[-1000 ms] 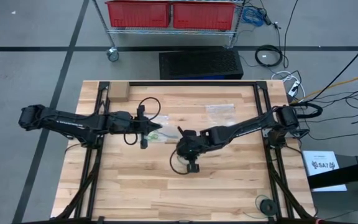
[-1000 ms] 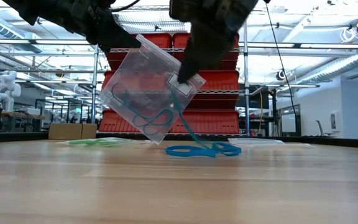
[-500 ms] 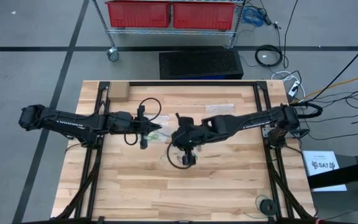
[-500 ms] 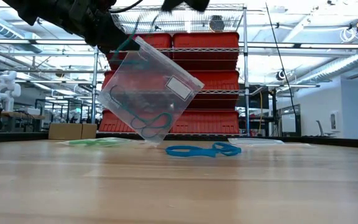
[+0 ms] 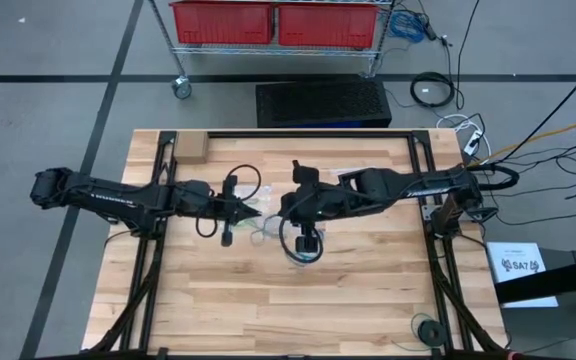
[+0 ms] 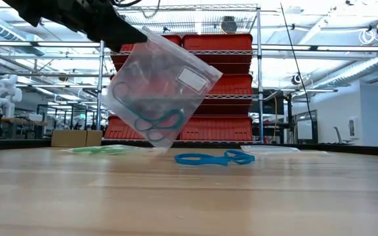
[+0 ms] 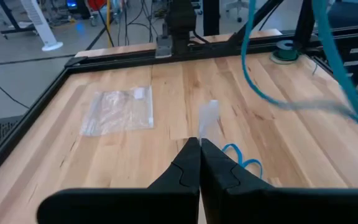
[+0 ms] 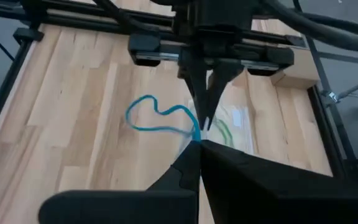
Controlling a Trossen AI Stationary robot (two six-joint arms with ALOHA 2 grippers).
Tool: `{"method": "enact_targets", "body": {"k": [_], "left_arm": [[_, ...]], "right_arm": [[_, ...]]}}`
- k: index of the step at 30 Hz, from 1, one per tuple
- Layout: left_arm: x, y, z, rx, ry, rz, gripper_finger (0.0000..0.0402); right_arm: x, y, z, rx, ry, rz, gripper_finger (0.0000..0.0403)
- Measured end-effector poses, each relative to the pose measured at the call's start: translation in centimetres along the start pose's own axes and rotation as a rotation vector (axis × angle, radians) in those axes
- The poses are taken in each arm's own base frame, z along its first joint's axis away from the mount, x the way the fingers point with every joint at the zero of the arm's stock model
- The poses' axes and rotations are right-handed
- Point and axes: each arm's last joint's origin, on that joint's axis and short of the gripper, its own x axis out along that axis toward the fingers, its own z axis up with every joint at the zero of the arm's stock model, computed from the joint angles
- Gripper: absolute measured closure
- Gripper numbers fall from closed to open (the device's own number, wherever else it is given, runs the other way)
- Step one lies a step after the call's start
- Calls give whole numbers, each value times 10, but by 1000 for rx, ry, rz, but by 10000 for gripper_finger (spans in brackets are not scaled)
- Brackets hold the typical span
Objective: Sort rubber bands
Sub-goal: Put the blue rubber band in the transparent zip bag
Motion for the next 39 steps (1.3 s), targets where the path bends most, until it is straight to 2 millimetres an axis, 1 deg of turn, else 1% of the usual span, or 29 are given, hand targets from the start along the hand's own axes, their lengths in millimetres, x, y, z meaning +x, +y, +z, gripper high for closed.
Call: {"method": "enact_targets", "body": {"k": [10,16,27,31,39], "left_arm": [[0,0,0,0,2,8,402],[0,1,0,-1,3,23,402],[0,1,0,-2,4,28,402],[0,1,0,-5,4,28,402],[0,1,0,-5,5,28,402]], "right_arm": [[-3,-2,-1,58,6,-55,403],[-4,-2,-5,82,45,-76,403],[-4,-3,-6,81,47,-107,403],[-5,-4,-7,76,55,-151,403],[-8,-5,-7,77,53,-163,403]]}}
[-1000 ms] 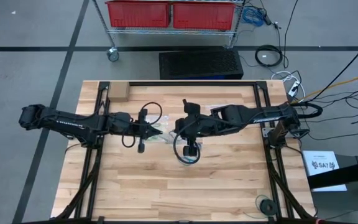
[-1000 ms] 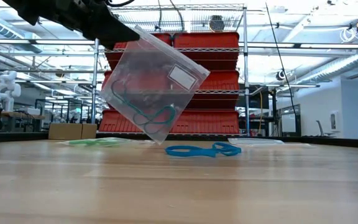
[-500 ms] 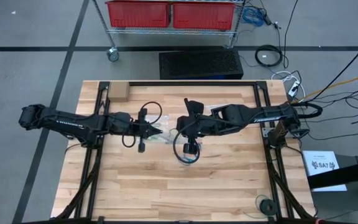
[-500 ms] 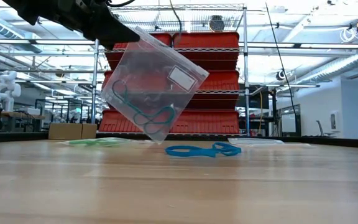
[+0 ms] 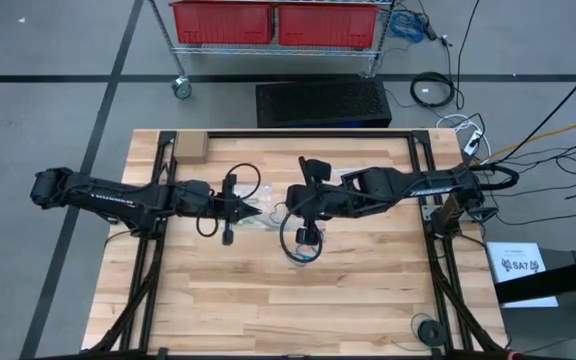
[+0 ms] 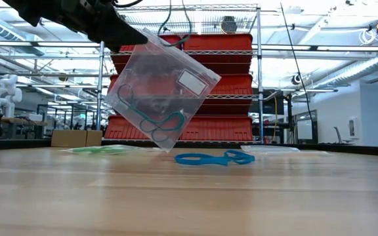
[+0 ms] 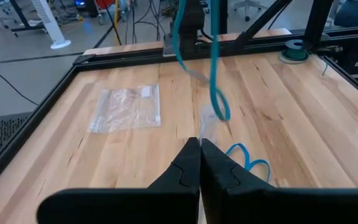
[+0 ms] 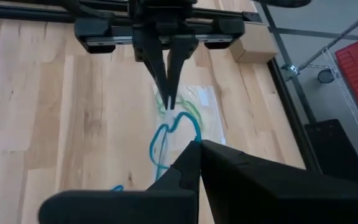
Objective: Sort rubber bands
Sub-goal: Put the blue rubber band in the transparent zip bag
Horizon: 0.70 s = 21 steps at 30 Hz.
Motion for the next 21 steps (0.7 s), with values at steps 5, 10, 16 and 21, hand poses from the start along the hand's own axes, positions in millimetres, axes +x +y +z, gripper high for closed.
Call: {"method": "enact_targets", "body": {"k": [5,10,16,21], "left_arm": [[0,0,0,-2,0,0,402],[0,0,0,-5,0,0,402],[0,0,0,-7,0,0,402],[0,0,0,-7,0,1,402]], "right_arm": [[0,-2,-3,-22,26,-46,403],[0,-2,-3,-22,29,-56,403],[0,-3,-4,-23,31,-76,403],[0,-3,-4,-7,31,-73,403]]}}
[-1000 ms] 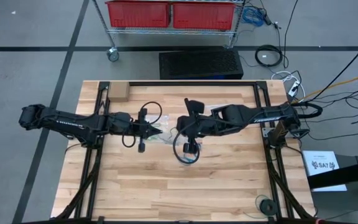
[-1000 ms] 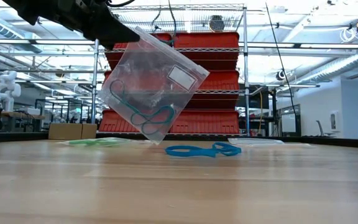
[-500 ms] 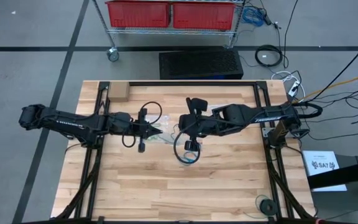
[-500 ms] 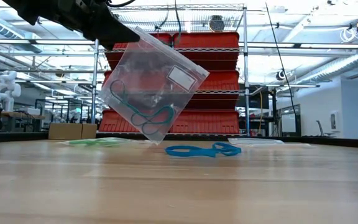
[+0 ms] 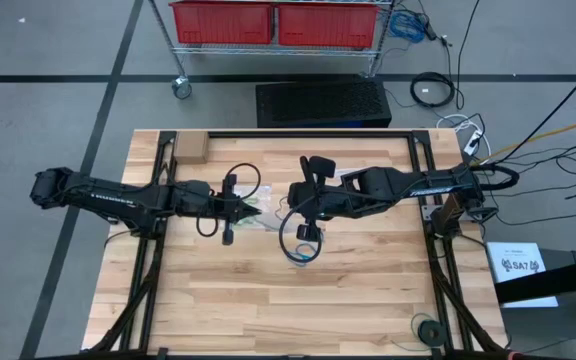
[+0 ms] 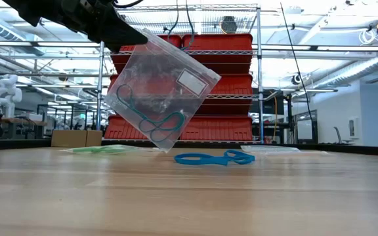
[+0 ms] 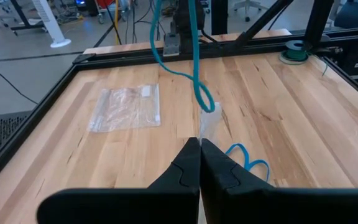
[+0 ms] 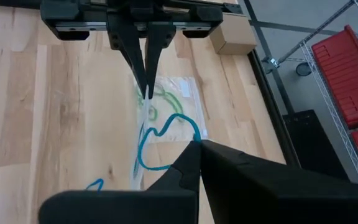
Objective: Sort rubber bands
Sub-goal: Put the blue rubber band in the transparent zip bag
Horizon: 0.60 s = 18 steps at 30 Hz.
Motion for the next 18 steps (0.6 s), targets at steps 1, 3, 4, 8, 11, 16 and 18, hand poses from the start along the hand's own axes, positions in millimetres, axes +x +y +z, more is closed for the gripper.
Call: {"method": "enact_targets", "body": {"k": [1,3,4,8,11,16,18], "left_arm": [[0,0,0,-6,0,0,402],[0,0,0,-12,1,6,402],[0,0,0,-13,1,14,402],[0,1,0,-14,3,32,402],[0,1,0,-14,2,34,402],[0,1,0,-14,2,34,402],[0,1,0,-14,2,34,402]], "right_arm": [[0,0,0,5,0,1,403],[-1,2,0,13,1,8,403],[-1,2,0,19,1,11,403],[-2,6,-1,45,6,48,403],[1,10,-2,51,23,70,403],[14,17,-4,61,62,88,403],[21,19,-4,58,76,86,403]]}}
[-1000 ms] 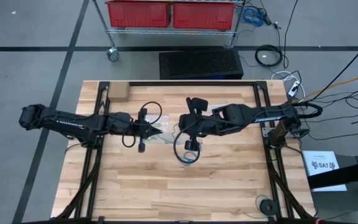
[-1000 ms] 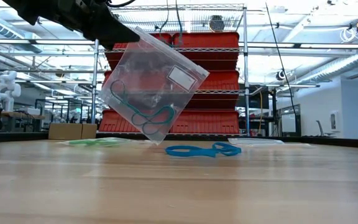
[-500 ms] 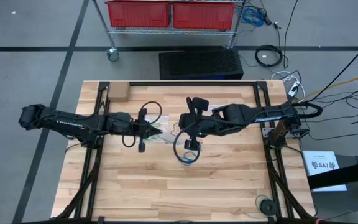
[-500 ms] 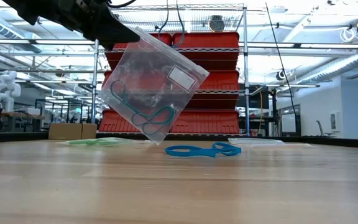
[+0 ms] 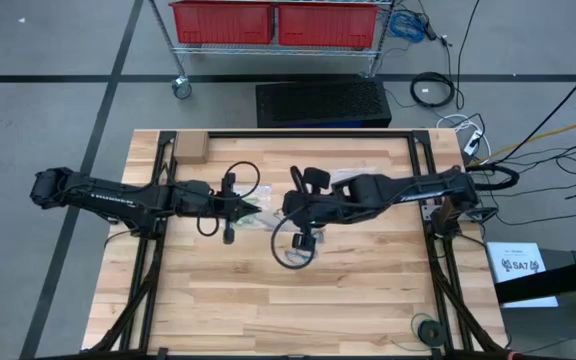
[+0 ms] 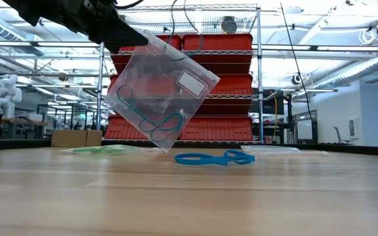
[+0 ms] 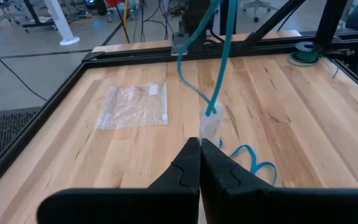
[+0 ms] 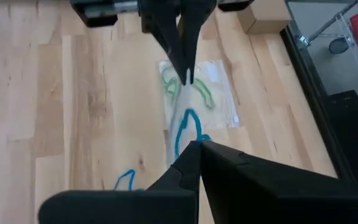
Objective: Sort rubber bands
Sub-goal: Put the blue rubber band in the transparent zip bag
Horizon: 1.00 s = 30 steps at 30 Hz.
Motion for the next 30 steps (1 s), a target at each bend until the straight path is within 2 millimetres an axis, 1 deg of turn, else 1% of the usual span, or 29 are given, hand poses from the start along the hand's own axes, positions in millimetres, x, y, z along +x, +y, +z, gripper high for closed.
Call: {"method": "enact_targets", "body": {"k": [8,11,14,17,21,27,30], "left_arm": [[0,0,0,0,0,0,402],[0,0,0,0,0,0,402],[0,0,0,0,1,0,402],[0,0,0,0,0,0,402],[0,0,0,0,1,0,402],[0,0,0,0,1,-1,402],[0,0,0,0,1,-1,402]], "right_arm": [[32,4,-1,40,87,68,403],[41,6,-1,49,98,90,403],[42,8,2,59,76,142,403],[40,8,5,66,47,156,403],[41,4,7,75,36,149,403],[43,-3,15,109,-31,150,403],[45,-7,13,96,-7,135,403]]}}
